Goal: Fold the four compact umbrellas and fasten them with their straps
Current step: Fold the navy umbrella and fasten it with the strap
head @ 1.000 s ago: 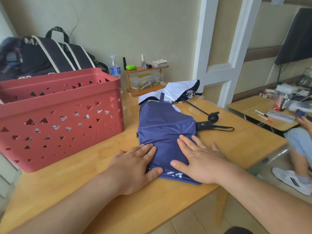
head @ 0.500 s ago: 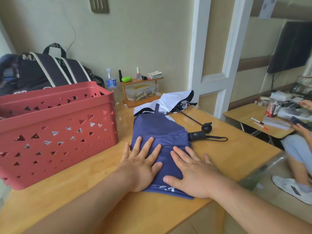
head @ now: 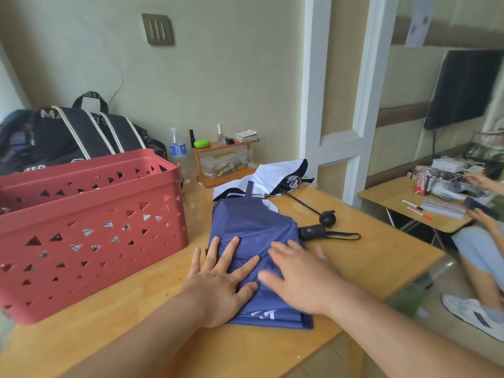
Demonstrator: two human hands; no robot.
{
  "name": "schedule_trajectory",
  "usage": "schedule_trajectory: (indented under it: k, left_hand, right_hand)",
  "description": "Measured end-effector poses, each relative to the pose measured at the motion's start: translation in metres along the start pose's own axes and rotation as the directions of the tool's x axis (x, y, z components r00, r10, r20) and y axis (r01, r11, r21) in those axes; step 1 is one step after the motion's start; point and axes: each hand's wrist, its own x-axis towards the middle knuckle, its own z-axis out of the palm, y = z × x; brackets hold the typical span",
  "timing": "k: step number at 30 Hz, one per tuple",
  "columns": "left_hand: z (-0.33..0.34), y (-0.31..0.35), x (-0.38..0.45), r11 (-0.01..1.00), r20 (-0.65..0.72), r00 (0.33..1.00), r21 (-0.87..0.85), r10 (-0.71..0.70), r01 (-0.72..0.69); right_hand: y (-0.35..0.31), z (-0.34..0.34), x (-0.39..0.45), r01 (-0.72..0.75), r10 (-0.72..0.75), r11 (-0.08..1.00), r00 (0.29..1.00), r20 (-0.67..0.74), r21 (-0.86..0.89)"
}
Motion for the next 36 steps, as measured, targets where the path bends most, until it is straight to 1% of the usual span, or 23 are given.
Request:
schedule_trajectory:
  k: [2,3,5,7,9,10,11,12,13,14,15,16,18,19,20,21,22,23,26,29,31,34,36]
  left_hand:
    - [0.000,0.000,-0.001,1.000,0.001,1.000,-0.014,0.011,-0.011]
    - [0.000,0.000,-0.001,1.000,0.002,1.000,-0.027,0.012,-0.012]
    - [0.002,-0.002,-0.001,0.997,-0.004,1.000,-0.072,0.010,-0.010]
    - [0.006,-0.003,-0.002,0.992,-0.048,0.999,-0.127,0.017,-0.023]
    - [0.009,-0.009,-0.002,0.978,-0.114,0.993,-0.205,0.022,-0.045]
    - [0.010,-0.013,0.000,0.963,-0.174,0.985,-0.262,0.008,-0.054]
    - [0.009,-0.018,0.004,0.939,-0.261,0.965,-0.338,-0.026,-0.066]
    - [0.008,-0.024,0.010,0.905,-0.364,0.928,-0.418,-0.084,-0.082]
    - [0.005,-0.030,0.017,0.872,-0.459,0.874,-0.481,-0.159,-0.094]
    - [0.001,-0.036,0.025,0.841,-0.515,0.824,-0.533,-0.238,-0.090]
    - [-0.004,-0.042,0.034,0.808,-0.522,0.797,-0.584,-0.305,-0.073]
    - [-0.010,-0.048,0.042,0.771,-0.485,0.799,-0.636,-0.357,-0.042]
    - [-0.024,-0.055,0.058,0.658,-0.320,0.836,-0.750,-0.445,0.064]
    - [-0.033,-0.056,0.064,0.553,-0.215,0.851,-0.827,-0.479,0.102]
    - [-0.040,-0.054,0.070,0.418,-0.113,0.856,-0.899,-0.505,0.128]
    - [-0.046,-0.050,0.075,0.275,-0.015,0.862,-0.950,-0.507,0.146]
    - [-0.049,-0.047,0.080,0.164,0.069,0.871,-0.972,-0.486,0.169]
    - [-0.050,-0.044,0.085,0.114,0.105,0.872,-0.977,-0.478,0.180]
    - [-0.042,-0.045,0.106,0.119,0.064,0.835,-0.981,-0.546,0.153]
    - [-0.043,-0.044,0.112,0.091,0.026,0.795,-0.991,-0.606,0.102]
    - [-0.043,-0.044,0.110,0.127,-0.027,0.779,-0.990,-0.627,0.068]
    - [-0.045,-0.047,0.105,0.212,-0.121,0.767,-0.977,-0.630,0.020]
    - [-0.048,-0.048,0.100,0.211,-0.151,0.774,-0.977,-0.614,-0.023]
  right_hand:
    - [0.010,0.023,-0.009,-0.003,0.002,1.000,0.995,0.096,0.008]
    - [0.015,0.029,-0.011,-0.023,0.024,1.000,0.993,0.117,-0.010]
    - [0.022,0.033,-0.011,-0.046,0.050,0.998,0.991,0.127,-0.033]
    - [0.021,0.032,-0.010,-0.040,0.044,0.998,0.992,0.120,-0.038]
    - [0.020,0.034,-0.009,-0.035,0.039,0.999,0.993,0.113,-0.041]
    - [0.021,0.035,-0.009,-0.033,0.037,0.999,0.993,0.109,-0.044]
    - [0.021,0.035,-0.009,-0.030,0.035,0.999,0.994,0.106,-0.045]
    - [0.022,0.036,-0.009,-0.027,0.032,0.999,0.994,0.103,-0.043]
    - [0.022,0.037,-0.008,-0.024,0.028,0.999,0.995,0.099,-0.042]
    - [0.023,0.037,-0.008,-0.021,0.025,0.999,0.995,0.094,-0.043]
    - [0.023,0.038,-0.007,-0.020,0.024,0.999,0.996,0.089,-0.043]
    - [0.023,0.038,-0.007,-0.021,0.025,0.999,0.996,0.087,-0.043]
    - [0.023,0.038,-0.007,-0.025,0.028,0.999,0.996,0.087,-0.041]
    - [0.023,0.038,-0.006,-0.026,0.029,0.999,0.996,0.087,-0.038]
    - [0.023,0.039,-0.006,-0.026,0.029,0.999,0.996,0.088,-0.037]
    - [0.023,0.039,-0.006,-0.025,0.028,0.999,0.996,0.086,-0.037]
    - [0.023,0.039,-0.006,-0.025,0.028,0.999,0.996,0.083,-0.038]
    - [0.023,0.039,-0.007,-0.024,0.027,0.999,0.996,0.081,-0.039]
    - [0.023,0.037,-0.008,-0.021,0.024,0.999,0.996,0.081,-0.035]
    - [0.023,0.037,-0.007,-0.022,0.024,0.999,0.996,0.084,-0.029]
    - [0.023,0.038,-0.008,-0.024,0.026,0.999,0.996,0.084,-0.027]
    - [0.022,0.037,-0.009,-0.024,0.027,0.999,0.996,0.081,-0.029]
    - [0.022,0.036,-0.008,-0.027,0.029,0.999,0.996,0.083,-0.033]
